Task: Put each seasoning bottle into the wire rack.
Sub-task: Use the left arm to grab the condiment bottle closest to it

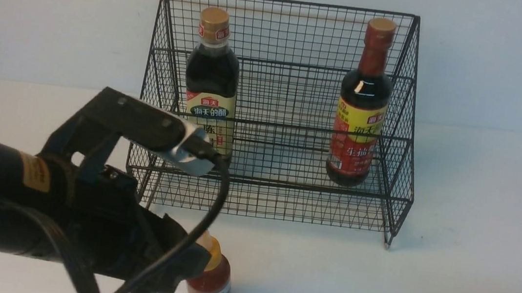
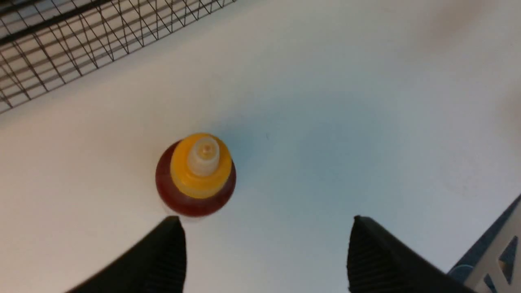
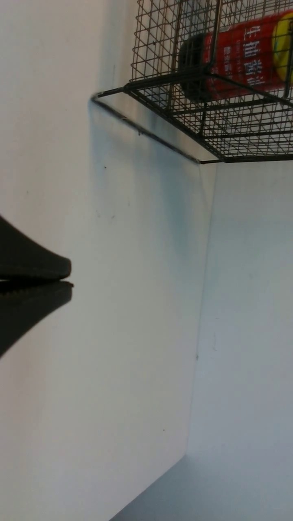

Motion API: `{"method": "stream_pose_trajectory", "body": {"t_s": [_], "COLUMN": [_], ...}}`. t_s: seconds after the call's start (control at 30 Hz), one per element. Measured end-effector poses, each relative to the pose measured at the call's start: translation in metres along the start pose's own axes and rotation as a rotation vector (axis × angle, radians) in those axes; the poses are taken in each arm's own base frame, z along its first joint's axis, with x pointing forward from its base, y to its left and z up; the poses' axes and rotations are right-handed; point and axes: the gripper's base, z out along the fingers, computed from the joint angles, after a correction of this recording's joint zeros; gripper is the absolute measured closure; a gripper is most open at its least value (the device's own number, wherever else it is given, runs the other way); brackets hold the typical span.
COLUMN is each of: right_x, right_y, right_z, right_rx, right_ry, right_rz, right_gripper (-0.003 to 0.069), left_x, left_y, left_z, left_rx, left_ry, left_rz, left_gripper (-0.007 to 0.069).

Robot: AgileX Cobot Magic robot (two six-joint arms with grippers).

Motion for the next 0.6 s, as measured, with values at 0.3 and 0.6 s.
{"method": "stream_pose_trajectory", "body": {"t_s": [0.3,0.6], "right_x": [0.0,0.0], "right_y": [0.0,0.0], "right_z": [0.0,0.0], "right_rx": [0.0,0.0], "right_ry": [0.0,0.0], "right_rz": [0.0,0.001], "right_gripper": [0.0673,0.0673], "left_x": [-0.006,-0.008], "left_y": [0.011,0.017], "left_z": [0.051,0.065], "left_rx": [-0.053,-0.077], "left_ry": [0.063,0.067], "left_rz": [0.013,0.023], "left_gripper": [0.0054,0.0029]}}
